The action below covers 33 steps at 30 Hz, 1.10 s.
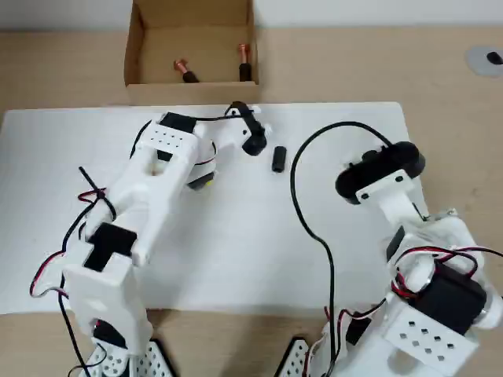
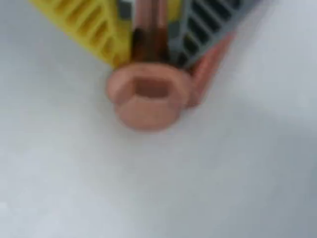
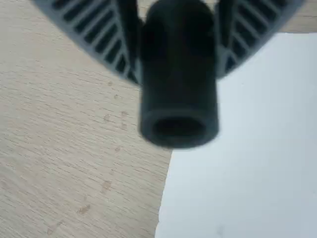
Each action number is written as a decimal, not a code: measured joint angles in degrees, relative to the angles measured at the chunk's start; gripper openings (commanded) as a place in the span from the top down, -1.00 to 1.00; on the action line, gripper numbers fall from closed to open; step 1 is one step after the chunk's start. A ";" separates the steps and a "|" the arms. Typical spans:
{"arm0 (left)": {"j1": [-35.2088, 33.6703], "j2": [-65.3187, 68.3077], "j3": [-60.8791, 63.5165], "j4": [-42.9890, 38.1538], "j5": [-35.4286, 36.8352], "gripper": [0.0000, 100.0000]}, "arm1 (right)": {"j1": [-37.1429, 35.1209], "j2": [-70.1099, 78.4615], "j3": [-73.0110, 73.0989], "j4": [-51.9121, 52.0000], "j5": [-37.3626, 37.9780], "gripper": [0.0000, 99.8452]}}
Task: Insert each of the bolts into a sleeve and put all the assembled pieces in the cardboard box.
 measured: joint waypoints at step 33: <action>-6.68 -70.51 17.58 -2.37 65.58 0.98 | -28.57 0.00 -3.16 -32.88 -48.00 0.98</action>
